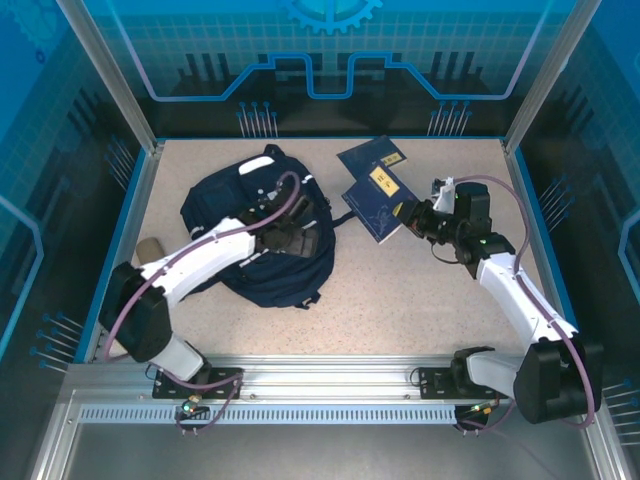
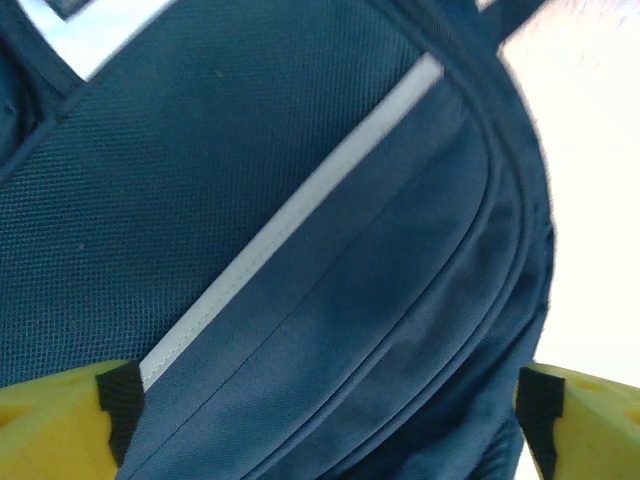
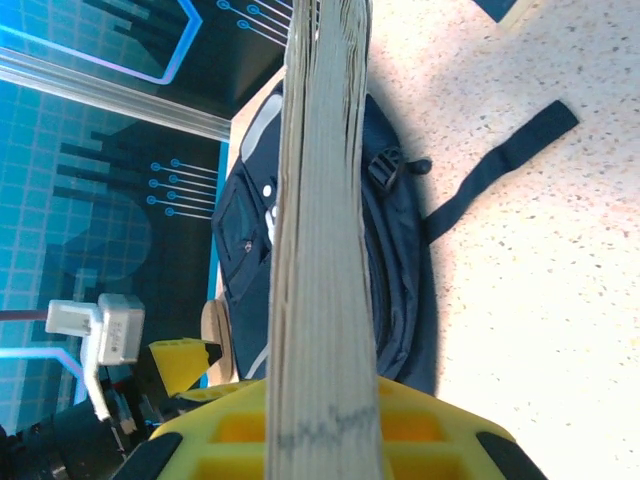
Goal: Pack books, pencil case, and school supplies into a backpack
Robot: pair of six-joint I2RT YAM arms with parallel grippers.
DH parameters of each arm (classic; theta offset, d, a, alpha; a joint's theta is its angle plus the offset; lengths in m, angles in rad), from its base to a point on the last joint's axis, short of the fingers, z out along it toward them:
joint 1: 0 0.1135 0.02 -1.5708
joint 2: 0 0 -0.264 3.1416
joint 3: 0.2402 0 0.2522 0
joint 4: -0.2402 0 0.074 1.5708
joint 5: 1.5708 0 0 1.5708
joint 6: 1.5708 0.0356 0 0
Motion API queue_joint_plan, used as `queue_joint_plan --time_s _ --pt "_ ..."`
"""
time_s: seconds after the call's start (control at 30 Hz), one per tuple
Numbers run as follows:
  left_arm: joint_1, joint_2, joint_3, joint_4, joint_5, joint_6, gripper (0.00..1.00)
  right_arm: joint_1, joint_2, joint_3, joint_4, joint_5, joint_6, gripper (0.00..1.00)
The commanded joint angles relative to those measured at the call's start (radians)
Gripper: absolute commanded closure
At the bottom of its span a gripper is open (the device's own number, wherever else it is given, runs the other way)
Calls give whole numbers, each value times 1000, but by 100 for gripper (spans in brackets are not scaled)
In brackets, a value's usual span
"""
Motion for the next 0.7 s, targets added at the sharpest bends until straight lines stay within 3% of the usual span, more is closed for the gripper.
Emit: queue_joint_plan --time_s 0.0,0.17,0.43,0.67 --pt "-25 71 65 -123 -73 114 9 -17 -12 23 -20 -12 -37 95" --pt "-39 175 115 -174 -81 143 20 -19 4 20 -18 -19 -31 95" --pt "-45 269 151 -201 -158 151 27 -19 14 21 -19 -28 -25 94" --pt "-62 337 185 -231 -277 134 42 -18 11 19 -17 -37 -12 94"
